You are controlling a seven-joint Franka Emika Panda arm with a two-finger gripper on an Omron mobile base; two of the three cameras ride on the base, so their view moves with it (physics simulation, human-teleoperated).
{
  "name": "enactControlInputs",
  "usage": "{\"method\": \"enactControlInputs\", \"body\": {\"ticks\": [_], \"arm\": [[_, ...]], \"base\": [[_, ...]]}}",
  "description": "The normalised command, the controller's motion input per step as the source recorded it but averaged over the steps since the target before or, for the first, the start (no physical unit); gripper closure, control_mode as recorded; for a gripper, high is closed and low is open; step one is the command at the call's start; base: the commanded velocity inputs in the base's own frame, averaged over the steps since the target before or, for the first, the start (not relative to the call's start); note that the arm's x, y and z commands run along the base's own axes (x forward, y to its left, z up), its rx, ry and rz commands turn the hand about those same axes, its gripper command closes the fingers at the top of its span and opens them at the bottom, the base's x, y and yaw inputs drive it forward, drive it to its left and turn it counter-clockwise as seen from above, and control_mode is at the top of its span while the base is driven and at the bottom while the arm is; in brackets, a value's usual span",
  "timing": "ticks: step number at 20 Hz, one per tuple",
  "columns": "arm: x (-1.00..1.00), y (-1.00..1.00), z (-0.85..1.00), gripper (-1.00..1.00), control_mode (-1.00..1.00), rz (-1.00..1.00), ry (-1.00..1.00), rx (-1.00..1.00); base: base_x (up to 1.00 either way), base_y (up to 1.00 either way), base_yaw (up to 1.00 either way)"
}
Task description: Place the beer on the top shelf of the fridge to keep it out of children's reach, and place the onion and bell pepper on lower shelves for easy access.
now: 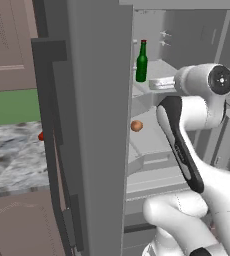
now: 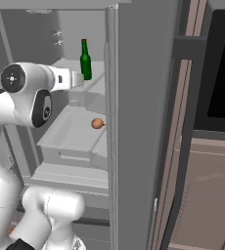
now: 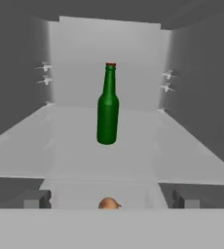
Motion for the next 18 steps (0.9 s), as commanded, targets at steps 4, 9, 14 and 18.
{"method": "enactControlInputs", "body": {"ticks": [4,9,14,18], "arm": [[-0.73,0.00,0.00,-1.00,-1.00,0.02,0.00,0.08],[-0.85,0.00,0.00,-1.00,-1.00,0.02,0.09,0.00],[-0.78,0.00,0.00,-1.00,-1.00,0.00,0.12,-0.01],[-0.69,-0.01,0.00,-1.00,-1.00,0.00,0.11,0.00]], "base": [[0.00,0.00,0.00],[0.00,0.00,0.00],[0.00,0.00,0.00],[0.00,0.00,0.00]]}}
